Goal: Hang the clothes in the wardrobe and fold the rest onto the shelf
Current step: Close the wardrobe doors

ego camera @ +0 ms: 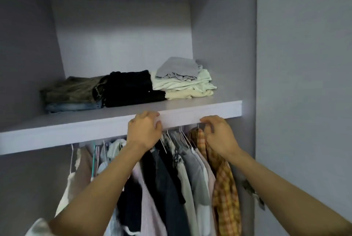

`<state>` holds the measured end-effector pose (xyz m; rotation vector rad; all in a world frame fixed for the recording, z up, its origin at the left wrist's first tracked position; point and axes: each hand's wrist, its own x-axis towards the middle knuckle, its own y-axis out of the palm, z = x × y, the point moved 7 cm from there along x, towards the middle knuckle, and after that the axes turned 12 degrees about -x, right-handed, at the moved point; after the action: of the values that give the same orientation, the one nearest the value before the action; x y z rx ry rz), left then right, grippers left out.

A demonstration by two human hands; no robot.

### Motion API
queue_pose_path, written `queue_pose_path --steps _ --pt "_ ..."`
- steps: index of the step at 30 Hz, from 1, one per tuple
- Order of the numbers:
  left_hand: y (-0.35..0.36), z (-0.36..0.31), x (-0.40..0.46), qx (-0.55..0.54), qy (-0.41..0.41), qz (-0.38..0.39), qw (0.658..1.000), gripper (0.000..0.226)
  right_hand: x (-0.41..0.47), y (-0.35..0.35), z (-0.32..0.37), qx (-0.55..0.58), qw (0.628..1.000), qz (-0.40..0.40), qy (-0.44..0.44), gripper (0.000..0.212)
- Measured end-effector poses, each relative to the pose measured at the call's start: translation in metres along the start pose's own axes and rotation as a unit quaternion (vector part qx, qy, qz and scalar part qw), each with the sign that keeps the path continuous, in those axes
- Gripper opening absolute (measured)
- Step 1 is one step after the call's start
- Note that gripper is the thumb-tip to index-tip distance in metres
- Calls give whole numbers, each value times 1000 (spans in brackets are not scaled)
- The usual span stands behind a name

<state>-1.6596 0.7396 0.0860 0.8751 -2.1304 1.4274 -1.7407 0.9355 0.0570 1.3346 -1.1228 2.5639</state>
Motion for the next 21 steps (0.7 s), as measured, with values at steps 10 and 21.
queue_pose_path --steps 10,21 --pt "8 -131 -161 -191 78 15 978 35 -170 -167 2 -41 991 -116 -53 30" --pt "19 -348 -202 -206 247 29 946 51 -244 -343 -84 -126 943 -304 40 49"
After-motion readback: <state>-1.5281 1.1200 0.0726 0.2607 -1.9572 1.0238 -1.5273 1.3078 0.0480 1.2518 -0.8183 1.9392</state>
